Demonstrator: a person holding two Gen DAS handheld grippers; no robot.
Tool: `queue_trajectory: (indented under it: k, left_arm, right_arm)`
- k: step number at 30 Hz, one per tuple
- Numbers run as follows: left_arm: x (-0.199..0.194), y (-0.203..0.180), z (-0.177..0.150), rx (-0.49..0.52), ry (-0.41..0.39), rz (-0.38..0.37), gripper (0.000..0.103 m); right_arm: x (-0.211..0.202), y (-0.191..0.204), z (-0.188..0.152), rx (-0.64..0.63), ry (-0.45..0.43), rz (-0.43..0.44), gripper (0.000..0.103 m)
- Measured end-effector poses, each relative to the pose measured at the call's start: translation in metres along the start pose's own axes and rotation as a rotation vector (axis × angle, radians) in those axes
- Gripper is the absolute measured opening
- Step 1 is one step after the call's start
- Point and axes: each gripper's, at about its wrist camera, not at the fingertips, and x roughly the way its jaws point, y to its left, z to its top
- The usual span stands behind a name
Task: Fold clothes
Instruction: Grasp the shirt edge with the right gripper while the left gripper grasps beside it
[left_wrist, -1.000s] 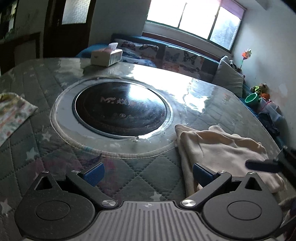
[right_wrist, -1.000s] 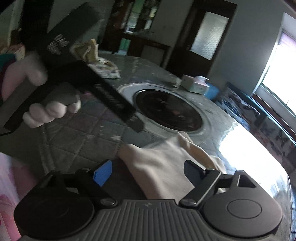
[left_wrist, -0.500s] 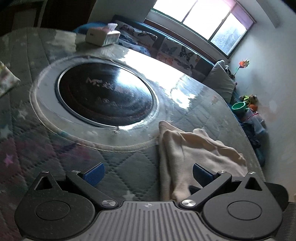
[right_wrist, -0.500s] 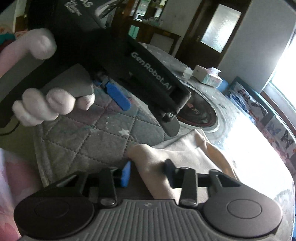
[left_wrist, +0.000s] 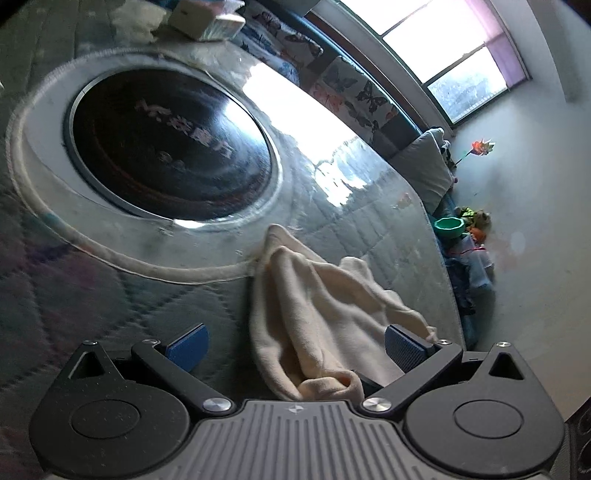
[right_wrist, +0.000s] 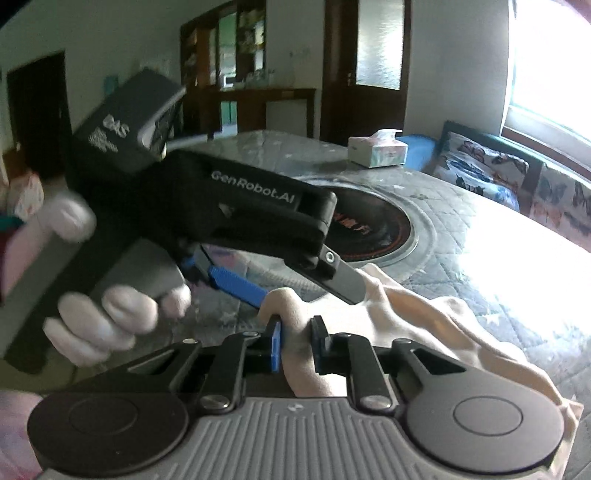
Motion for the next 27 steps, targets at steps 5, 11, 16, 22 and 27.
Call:
queue_trajectory:
  k: [5,11,16,22,27]
  left_arm:
    - [0.014,-0.005,0.006,-0.062,0.022,-0.052,0.102]
    - [0.026,-0.004,0.005,-0.113,0.046,-0.112,0.081]
    - [0.033,-0.001,0.002,-0.134,0.052,-0.110,0.048]
    - [0.033,-0.005,0.001,-0.090,0.045,-0.093,0.045]
    - [0.034,-0.007,0.001,-0.066,0.044,-0.090,0.047]
  right_arm:
    - [-0.012,-0.015,-0.002,0.062,-0.041,0.028,0.014]
    - [-0.021,-0.025,-0.008,0.117,-0.074,0.068,0.014]
    - [-0.021,-0.028,-0.016,0.134,-0.072,0.094,0.014]
    - [-0.017,-0.029,-0.022,0.147,-0.068,0.098,0.016]
    - [-0.030,-0.035,-0.031,0.167,-0.079,0.069,0.032]
